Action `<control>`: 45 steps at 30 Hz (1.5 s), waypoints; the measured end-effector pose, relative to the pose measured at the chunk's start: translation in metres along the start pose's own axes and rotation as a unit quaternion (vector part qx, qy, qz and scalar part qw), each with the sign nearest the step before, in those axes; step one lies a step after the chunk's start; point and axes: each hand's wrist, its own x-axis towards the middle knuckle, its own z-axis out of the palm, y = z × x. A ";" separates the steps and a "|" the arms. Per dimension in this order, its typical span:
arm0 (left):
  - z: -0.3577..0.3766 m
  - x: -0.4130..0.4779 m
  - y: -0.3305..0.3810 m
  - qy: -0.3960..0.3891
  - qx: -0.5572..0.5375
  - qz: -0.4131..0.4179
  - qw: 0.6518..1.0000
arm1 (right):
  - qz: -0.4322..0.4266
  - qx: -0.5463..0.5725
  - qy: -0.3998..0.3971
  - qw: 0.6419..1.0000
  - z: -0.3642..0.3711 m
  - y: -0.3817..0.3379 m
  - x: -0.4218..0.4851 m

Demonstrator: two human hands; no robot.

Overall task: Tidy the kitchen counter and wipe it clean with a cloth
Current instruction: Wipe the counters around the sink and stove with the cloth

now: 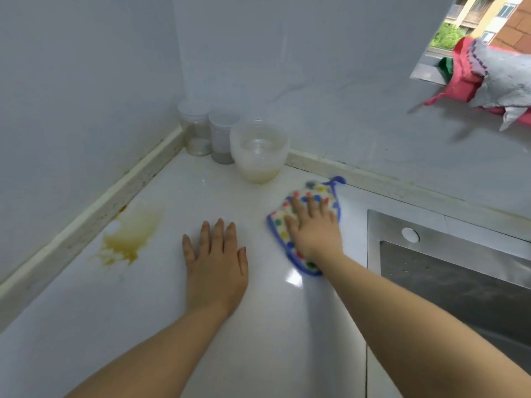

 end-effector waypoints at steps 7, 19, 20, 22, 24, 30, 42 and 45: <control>0.008 0.004 0.000 -0.034 0.018 -0.004 0.999 | 0.071 0.016 -0.021 0.997 -0.007 -0.038 0.050; 0.005 0.004 0.002 -0.040 -0.021 -0.015 0.999 | 0.014 0.008 -0.017 1.000 0.006 -0.030 -0.031; 0.004 0.004 0.001 -0.053 -0.018 -0.015 0.998 | -0.001 0.003 -0.019 1.000 0.009 -0.028 -0.047; 0.002 0.004 0.001 -0.072 0.001 -0.010 0.997 | -0.043 -0.029 -0.034 0.998 0.012 -0.018 -0.073; 0.000 0.005 0.000 -0.087 -0.003 -0.007 0.996 | -0.052 -0.038 -0.036 0.997 0.010 -0.002 -0.073; -0.016 -0.009 -0.026 -0.031 -0.154 0.028 0.987 | 0.068 0.023 0.014 0.997 0.022 -0.044 -0.078; -0.038 -0.091 -0.171 -0.102 -0.007 0.002 0.995 | -0.002 -0.015 0.034 0.999 0.040 -0.128 -0.110; -0.025 -0.099 -0.172 -0.059 0.015 -0.028 0.998 | -0.161 -0.045 -0.028 0.986 0.055 -0.169 -0.131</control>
